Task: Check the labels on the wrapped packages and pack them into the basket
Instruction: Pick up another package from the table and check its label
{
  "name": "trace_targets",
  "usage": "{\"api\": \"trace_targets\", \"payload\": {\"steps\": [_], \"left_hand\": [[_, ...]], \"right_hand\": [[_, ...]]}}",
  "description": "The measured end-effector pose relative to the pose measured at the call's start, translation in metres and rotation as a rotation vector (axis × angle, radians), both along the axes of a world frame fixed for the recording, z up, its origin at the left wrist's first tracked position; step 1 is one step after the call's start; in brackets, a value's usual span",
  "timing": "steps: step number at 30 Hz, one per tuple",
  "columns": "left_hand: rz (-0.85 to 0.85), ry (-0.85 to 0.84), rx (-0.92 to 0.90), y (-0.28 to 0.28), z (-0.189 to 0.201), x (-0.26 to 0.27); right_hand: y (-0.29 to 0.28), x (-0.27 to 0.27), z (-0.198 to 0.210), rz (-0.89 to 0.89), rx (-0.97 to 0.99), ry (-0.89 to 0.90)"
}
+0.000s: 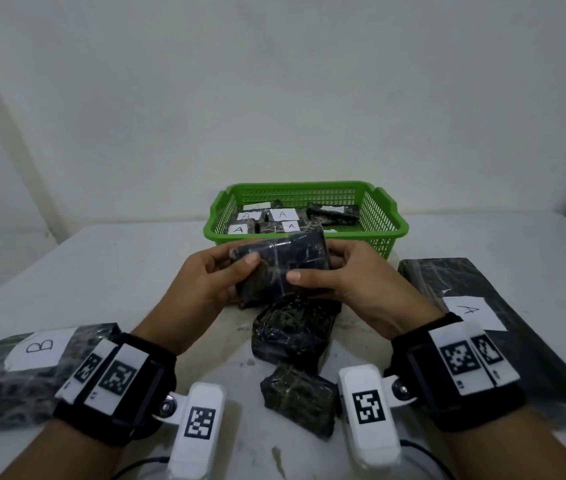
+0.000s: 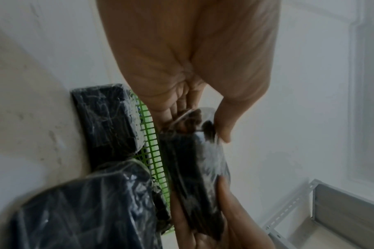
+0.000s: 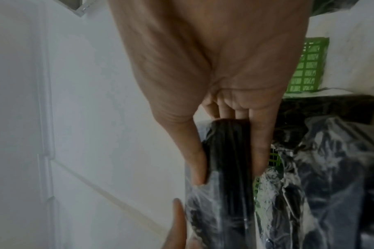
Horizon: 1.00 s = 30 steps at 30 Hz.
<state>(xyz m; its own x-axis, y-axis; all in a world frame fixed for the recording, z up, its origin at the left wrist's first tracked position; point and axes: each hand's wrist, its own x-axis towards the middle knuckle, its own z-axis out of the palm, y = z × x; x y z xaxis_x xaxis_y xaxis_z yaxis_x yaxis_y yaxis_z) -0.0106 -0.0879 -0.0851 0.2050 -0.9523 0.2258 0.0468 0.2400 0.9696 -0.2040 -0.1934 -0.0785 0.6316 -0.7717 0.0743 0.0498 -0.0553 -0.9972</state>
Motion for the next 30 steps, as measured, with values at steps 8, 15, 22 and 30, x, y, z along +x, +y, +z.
{"api": "trace_targets", "payload": {"steps": [8,15,22,30], "left_hand": [[-0.011,-0.141,0.04,0.002,0.003,0.004],[0.092,-0.252,0.023,0.001,-0.001,0.009],[0.11,-0.14,-0.079,-0.002,-0.004,0.01],[0.096,-0.213,-0.085,-0.001,-0.002,0.004]], "right_hand": [[0.0,-0.003,0.005,-0.041,-0.064,-0.028],[0.007,-0.004,0.011,-0.066,-0.091,-0.133],[0.013,-0.004,0.013,0.137,0.194,-0.102],[0.016,0.001,0.01,0.169,0.138,-0.11]]}}
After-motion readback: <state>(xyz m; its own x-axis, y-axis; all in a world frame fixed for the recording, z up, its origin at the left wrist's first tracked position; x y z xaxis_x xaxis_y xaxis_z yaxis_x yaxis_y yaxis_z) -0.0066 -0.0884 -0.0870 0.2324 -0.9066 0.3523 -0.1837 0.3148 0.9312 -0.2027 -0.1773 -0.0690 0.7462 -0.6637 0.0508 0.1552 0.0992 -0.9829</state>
